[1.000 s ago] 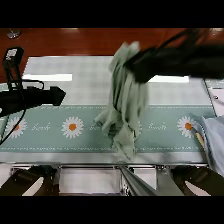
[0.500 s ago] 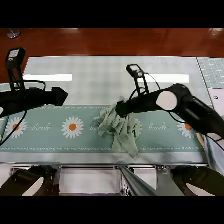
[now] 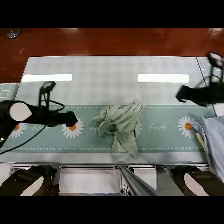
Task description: Fold the shirts.
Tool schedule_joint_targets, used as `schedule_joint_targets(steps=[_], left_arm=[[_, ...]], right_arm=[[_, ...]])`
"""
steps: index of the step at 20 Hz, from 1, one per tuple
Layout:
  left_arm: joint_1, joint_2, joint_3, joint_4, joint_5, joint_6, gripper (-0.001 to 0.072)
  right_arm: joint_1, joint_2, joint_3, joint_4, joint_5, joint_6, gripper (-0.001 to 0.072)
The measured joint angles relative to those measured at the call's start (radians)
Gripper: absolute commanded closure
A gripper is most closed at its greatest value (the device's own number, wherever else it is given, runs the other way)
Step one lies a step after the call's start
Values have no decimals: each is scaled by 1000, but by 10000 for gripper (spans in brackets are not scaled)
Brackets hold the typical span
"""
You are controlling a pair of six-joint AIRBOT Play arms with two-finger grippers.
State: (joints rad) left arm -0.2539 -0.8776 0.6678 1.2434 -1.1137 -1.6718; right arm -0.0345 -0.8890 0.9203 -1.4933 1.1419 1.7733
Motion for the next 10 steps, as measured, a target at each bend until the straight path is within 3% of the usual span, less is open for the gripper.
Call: schedule_joint_targets(steps=[3,6,10], left_arm=[[3,-21,-113,-197,89,66,6],[-32,-47,-196,-421,228,153,6],[-145,-130,-237,-603,401,219,6]], right_arm=[[-189,138,-237,266,-26,-103,91],[-222,217,-417,523,-55,-200,91],[-137,256,-518,665,-101,-241,91]])
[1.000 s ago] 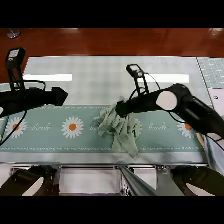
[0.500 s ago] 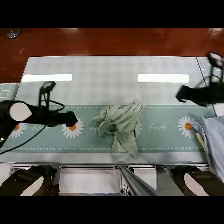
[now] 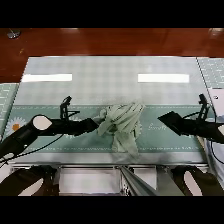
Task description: Fold the shirts.
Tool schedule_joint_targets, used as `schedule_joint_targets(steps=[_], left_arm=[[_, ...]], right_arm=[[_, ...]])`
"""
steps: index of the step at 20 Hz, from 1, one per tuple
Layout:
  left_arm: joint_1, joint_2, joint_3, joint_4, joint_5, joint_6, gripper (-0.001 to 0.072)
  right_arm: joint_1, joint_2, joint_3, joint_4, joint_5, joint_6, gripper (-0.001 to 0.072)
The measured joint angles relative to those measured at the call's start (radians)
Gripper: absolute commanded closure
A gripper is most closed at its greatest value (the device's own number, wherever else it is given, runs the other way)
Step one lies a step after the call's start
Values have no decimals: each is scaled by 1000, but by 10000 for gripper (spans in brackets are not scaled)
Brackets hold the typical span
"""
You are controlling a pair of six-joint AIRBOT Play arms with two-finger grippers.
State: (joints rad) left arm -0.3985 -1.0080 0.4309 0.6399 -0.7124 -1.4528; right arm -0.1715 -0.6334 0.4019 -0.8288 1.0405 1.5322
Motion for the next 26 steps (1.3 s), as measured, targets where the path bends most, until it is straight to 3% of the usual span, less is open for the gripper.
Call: schedule_joint_targets(steps=[7,8,9,10,15,23,24,25,26], left_arm=[[-139,-159,63,-132,191,28,12],[-154,-183,80,-139,198,29,94],[-167,-209,100,-145,208,29,532],[-176,-234,118,-138,209,32,689],[-152,-287,193,-149,140,118,689],[-89,-298,219,-150,32,180,688],[-87,-298,220,-150,31,182,688],[-85,-298,220,-150,31,183,688],[-84,-298,220,-150,27,185,688]], right_arm=[[100,12,-35,32,-94,52,91],[103,13,-35,32,-94,55,91],[106,13,-37,33,-96,56,91],[108,13,-37,34,-92,58,92],[191,-16,-37,69,-82,27,92],[382,-233,55,305,-246,-103,92],[389,-269,77,319,-259,-119,116],[394,-306,97,327,-267,-132,273],[399,-339,116,337,-272,-146,647]])
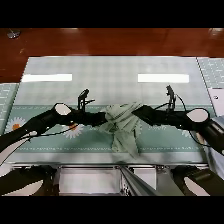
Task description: Fold the shirts.
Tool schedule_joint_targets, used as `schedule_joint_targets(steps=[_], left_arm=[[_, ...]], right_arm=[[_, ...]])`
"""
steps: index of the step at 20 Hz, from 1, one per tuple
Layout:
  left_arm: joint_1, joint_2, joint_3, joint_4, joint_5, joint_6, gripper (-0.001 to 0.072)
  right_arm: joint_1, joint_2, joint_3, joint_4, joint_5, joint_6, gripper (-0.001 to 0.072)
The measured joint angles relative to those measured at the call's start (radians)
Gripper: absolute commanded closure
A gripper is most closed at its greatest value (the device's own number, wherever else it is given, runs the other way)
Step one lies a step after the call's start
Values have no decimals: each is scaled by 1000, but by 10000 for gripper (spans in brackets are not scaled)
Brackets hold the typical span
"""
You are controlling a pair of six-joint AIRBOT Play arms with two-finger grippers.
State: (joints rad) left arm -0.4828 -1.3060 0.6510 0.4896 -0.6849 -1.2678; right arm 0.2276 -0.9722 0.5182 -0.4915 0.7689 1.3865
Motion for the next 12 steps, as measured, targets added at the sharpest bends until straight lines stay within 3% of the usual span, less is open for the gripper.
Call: schedule_joint_targets(steps=[1,6,12], left_arm=[[1,0,0,0,-3,0,688],[64,43,37,0,-23,37,688],[292,268,384,-3,-48,58,689]], right_arm=[[4,-32,18,8,-5,-13,684],[-18,-117,192,-22,67,-89,685],[-113,-134,831,-306,227,-5,685]])
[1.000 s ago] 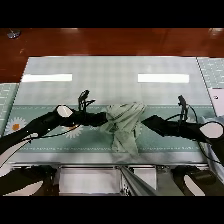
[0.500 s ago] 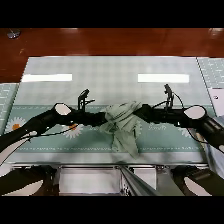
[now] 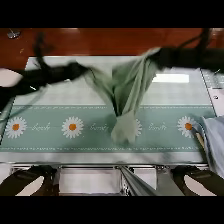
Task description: Fold the shirts.
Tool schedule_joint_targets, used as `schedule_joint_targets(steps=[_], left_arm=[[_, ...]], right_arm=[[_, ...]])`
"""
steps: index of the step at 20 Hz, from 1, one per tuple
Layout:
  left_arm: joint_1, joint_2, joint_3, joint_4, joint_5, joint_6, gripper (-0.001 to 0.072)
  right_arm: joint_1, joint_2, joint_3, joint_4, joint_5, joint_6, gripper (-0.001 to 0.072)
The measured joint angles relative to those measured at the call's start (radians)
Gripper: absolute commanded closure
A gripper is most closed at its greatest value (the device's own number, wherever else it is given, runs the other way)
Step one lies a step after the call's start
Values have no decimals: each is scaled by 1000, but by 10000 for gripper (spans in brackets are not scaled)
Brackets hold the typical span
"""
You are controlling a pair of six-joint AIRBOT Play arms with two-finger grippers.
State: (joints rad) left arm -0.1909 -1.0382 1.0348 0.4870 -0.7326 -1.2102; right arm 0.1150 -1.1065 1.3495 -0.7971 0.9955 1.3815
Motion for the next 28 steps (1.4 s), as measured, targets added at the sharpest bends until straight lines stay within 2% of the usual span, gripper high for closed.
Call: schedule_joint_targets(steps=[4,6,10,14,18,21,25,28], left_arm=[[156,143,328,-1,-8,4,688],[214,201,474,8,-46,6,689],[290,330,659,121,-140,3,689],[314,448,716,226,-218,-19,688],[321,481,693,289,-367,-53,689],[322,460,556,308,-431,-67,689],[301,336,376,257,-412,-69,689],[229,167,325,235,-351,-33,688]], right_arm=[[-18,8,472,-136,195,48,685],[-22,47,609,-171,286,56,685],[-25,182,719,-237,443,72,685],[-25,313,717,-264,569,102,685],[-25,425,529,-278,706,159,685],[-25,523,229,-282,704,187,685],[-25,600,-241,-279,558,206,685],[-25,564,-512,-278,371,209,685]])
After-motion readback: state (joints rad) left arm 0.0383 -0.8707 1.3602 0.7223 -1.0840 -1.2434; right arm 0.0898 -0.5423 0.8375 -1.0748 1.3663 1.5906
